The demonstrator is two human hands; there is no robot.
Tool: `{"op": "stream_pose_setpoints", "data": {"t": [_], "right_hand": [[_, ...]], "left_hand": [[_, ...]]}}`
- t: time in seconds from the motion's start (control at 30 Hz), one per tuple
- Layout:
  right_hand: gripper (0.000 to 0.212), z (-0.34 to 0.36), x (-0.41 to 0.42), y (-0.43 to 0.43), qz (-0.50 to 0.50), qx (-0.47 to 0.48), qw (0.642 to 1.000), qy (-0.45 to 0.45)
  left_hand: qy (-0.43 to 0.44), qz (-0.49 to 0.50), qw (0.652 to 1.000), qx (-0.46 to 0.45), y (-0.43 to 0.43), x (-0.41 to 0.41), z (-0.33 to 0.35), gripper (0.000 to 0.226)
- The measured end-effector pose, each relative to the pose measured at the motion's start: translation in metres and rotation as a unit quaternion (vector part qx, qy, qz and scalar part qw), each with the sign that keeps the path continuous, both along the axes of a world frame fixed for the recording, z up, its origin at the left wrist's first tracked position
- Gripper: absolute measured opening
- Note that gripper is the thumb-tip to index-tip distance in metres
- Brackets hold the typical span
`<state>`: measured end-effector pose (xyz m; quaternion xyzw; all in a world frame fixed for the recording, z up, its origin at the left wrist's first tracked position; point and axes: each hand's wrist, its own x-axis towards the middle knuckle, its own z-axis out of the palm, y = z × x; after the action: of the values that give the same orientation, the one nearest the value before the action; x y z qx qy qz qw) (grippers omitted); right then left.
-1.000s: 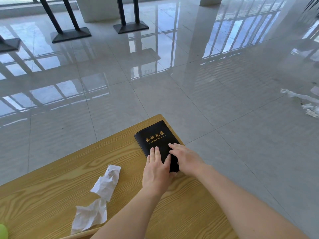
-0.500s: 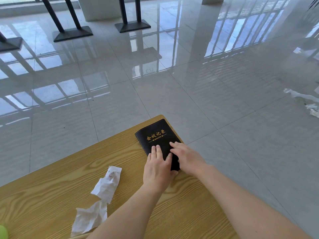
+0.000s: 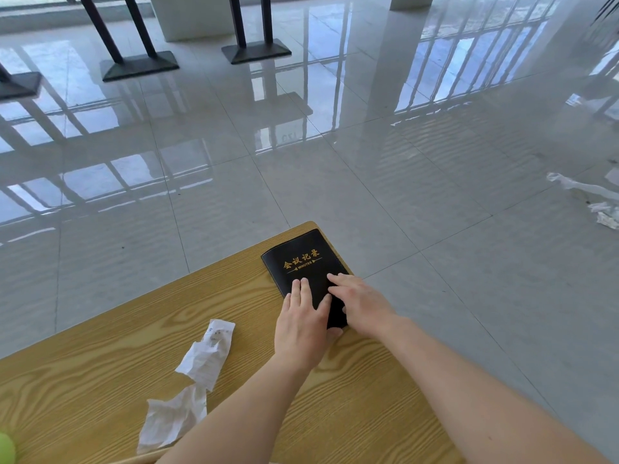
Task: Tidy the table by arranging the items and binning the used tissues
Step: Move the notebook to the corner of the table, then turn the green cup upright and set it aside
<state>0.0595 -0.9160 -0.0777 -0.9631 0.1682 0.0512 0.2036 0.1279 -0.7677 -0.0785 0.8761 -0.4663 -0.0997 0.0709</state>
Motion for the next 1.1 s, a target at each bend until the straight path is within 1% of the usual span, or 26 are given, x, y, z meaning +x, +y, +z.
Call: {"op": "stream_pose_setpoints", "data": {"t": [0.13, 0.23, 0.4, 0.5, 0.6, 0.8, 0.93, 1.1], "right_hand": [[0.047, 0.007, 0.001, 0.001, 0.001, -0.013, 1.000, 0.009], [0.046, 0.013, -0.001, 0.007, -0.008, -0.020, 1.000, 0.012], [0.048, 0.026, -0.009, 0.023, -0.018, -0.043, 0.999, -0.004], [0.050, 0.038, -0.012, 0.037, -0.005, -0.053, 0.998, -0.011], [0.054, 0.048, -0.014, 0.057, -0.001, -0.055, 0.998, -0.027], [0.054, 0.069, -0.011, 0.115, 0.053, -0.044, 0.997, -0.047], [0.056, 0.081, -0.006, 0.158, 0.069, -0.032, 0.996, -0.051], [0.052, 0.093, -0.001, 0.205, 0.091, -0.028, 0.994, -0.057]], "left_hand": [[0.015, -0.005, 1.000, -0.015, 0.002, 0.003, 0.006, 0.064], [0.002, -0.005, 1.000, -0.029, 0.011, 0.005, 0.010, 0.055], [-0.032, 0.018, 0.999, 0.003, 0.034, 0.008, 0.019, 0.059], [-0.040, 0.032, 0.999, 0.003, 0.053, 0.007, 0.026, 0.061], [-0.043, 0.050, 0.998, -0.006, 0.079, 0.005, 0.035, 0.063], [-0.070, 0.093, 0.993, -0.005, 0.147, 0.002, 0.052, 0.067], [-0.074, 0.118, 0.990, -0.019, 0.195, 0.001, 0.066, 0.067], [-0.086, 0.155, 0.984, -0.030, 0.251, -0.004, 0.081, 0.068]]}}
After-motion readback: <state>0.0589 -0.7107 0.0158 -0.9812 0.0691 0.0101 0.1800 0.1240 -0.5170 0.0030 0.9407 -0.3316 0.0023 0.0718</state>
